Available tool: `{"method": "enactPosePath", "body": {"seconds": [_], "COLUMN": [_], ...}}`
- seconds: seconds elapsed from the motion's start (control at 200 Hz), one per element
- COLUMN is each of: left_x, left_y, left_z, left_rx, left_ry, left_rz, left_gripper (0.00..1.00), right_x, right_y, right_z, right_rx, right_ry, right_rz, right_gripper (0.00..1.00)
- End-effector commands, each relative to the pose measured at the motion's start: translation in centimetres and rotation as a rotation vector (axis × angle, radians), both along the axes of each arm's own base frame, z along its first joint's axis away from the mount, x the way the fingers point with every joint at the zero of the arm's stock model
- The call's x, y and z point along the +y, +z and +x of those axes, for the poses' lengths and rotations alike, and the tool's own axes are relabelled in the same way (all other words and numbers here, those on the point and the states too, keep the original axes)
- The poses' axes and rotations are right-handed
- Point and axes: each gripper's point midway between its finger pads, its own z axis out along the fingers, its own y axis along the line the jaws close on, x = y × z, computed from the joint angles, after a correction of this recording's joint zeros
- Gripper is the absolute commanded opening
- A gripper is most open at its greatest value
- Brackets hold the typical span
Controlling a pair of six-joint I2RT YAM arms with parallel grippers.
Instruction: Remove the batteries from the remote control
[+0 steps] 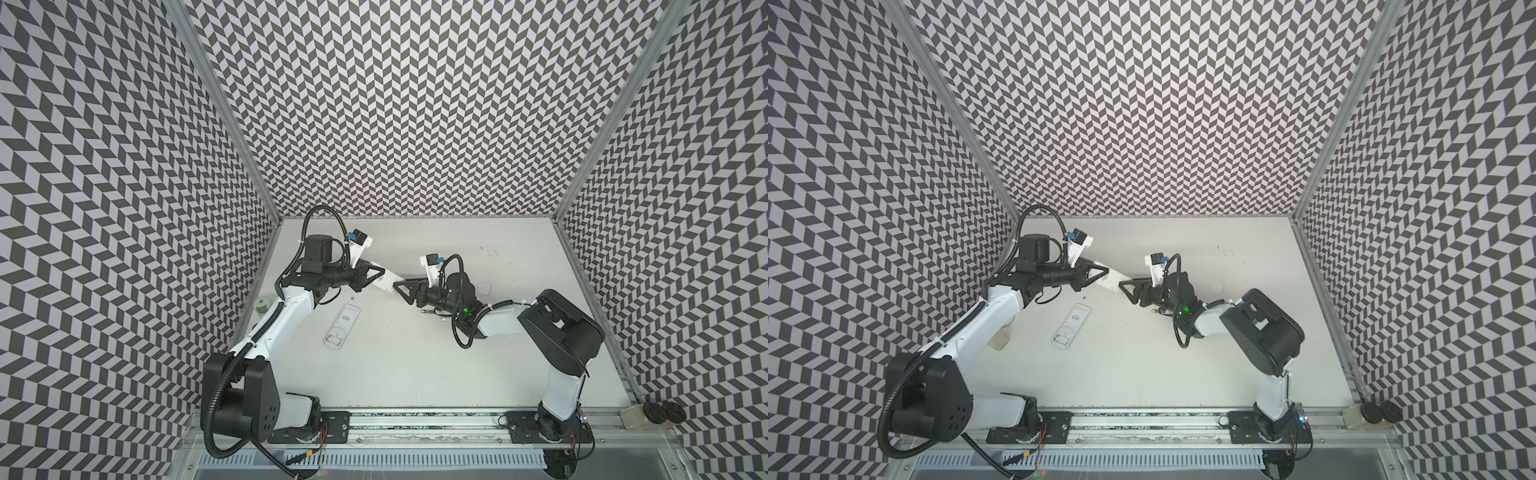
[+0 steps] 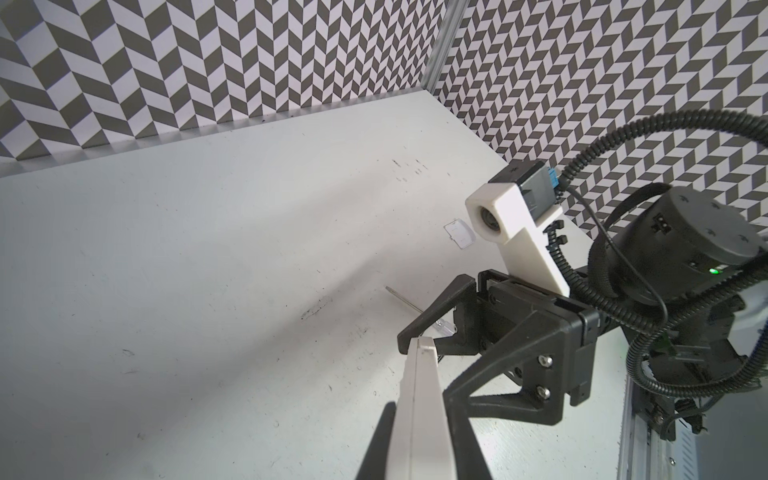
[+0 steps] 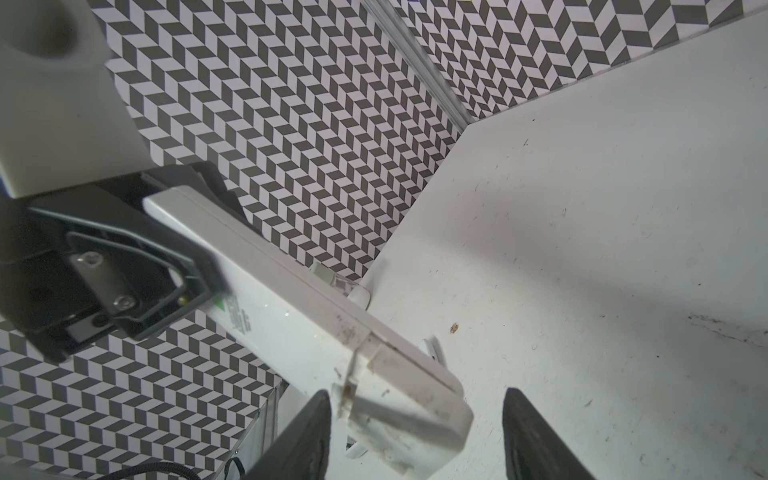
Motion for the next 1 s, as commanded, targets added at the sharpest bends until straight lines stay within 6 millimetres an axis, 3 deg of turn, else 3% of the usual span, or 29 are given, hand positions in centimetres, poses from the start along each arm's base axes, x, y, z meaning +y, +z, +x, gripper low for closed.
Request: {"method": "enactPosePath", "body": {"seconds": [0.0, 0.33, 0.541, 0.681, 0.826, 0.996], "left_x": [-0.2, 0.0, 0.0, 0.2, 0.3, -0.2], "left_y": [1.8, 1.3, 1.1, 1.6, 0.8, 1.2], "left_z": [-0.3, -0.1, 0.0, 0.1, 0.4, -0.2], "left_rx": [-0.048, -0.051, -0.051, -0.048, -0.049, -0.036], "left_ry": [-0.025, -0.017, -0.015, -0.004, 0.002, -0.031], "left_rz": [-0.041, -0.034, -0.032, -0.024, -0.02, -0.055], "left_gripper": [0.0, 0.0, 0.0, 0.0, 0.0, 0.0], "right_x": [0.5, 0.4, -0.3, -1.2, -0.6, 0.0], "right_y": [1.5, 0.1, 0.5, 0.8, 1.7, 2.8], "right_z": [0.6, 0.9, 1.0, 0.8, 0.0, -0.5], "right_rx": [-0.038, -0.02, -0.055, -0.039, -0.081, -0.105], "right_ry": [-0.015, -0.002, -0.01, -0.017, 0.043, 0.079], "right_rz": [0.052, 0.046, 0.028, 0.069, 0.1, 0.139], "right_gripper": [0.58, 0.41, 0.33, 0.22, 0.21, 0.27]}}
